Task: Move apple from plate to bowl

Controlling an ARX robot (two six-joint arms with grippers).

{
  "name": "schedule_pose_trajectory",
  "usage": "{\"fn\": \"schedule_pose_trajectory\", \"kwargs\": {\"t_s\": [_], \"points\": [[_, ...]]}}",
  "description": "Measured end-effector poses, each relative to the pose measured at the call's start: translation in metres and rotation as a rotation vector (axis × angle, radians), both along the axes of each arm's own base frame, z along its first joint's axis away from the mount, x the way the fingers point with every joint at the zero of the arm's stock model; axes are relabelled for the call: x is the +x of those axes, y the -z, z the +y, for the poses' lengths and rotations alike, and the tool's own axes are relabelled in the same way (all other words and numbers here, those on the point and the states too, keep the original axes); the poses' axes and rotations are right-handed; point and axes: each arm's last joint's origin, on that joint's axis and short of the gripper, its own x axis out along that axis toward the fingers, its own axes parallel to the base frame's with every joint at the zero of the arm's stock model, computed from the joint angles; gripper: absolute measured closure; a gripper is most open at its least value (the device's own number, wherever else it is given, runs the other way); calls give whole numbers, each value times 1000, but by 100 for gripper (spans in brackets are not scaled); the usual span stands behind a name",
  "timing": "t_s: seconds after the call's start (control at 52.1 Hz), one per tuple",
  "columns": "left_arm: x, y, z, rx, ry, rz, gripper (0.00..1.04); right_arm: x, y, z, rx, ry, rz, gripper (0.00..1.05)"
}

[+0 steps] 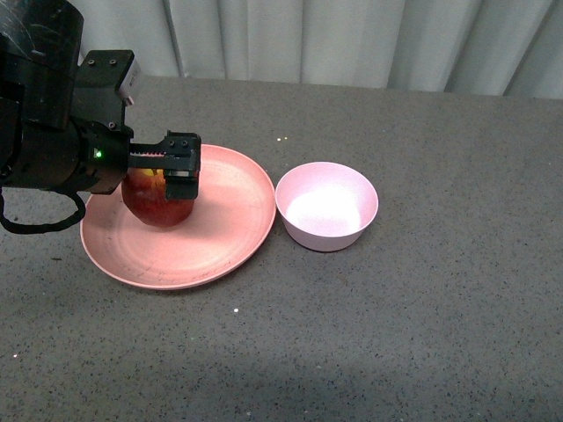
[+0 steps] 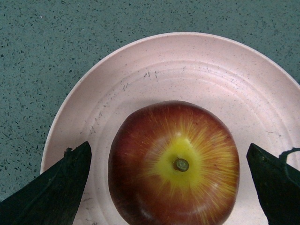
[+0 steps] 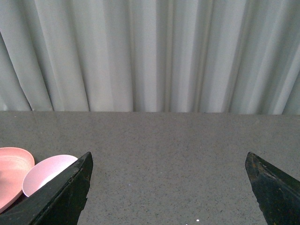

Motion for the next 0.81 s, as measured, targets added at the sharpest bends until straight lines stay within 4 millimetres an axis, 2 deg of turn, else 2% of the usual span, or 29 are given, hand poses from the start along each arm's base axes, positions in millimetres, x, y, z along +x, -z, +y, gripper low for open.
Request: {"fn": "schedule_pose_trajectory", "kwargs": {"t_s": [0.173, 0.23, 0.345, 0.518, 0.633, 0.71, 0.806], "points": [[-1, 6, 0, 6, 3, 18, 8, 0, 0, 0, 0, 0, 0, 9], [-1, 6, 0, 4, 7, 19, 18, 0, 0, 0, 0, 0, 0, 9], [-1, 6, -2, 6, 13, 18, 30, 0, 0, 0, 0, 0, 0, 9], [-2, 2, -10, 16, 31, 1, 32, 0, 0, 0, 0, 0, 0, 9], [1, -18, -36, -6, 95, -63, 32, 0, 0, 0, 0, 0, 0, 9], [3, -37, -63, -25, 157, -126, 32, 0, 0, 0, 0, 0, 0, 9], [3, -51, -96, -44, 224, -162, 32, 0, 0, 0, 0, 0, 0, 9]]}}
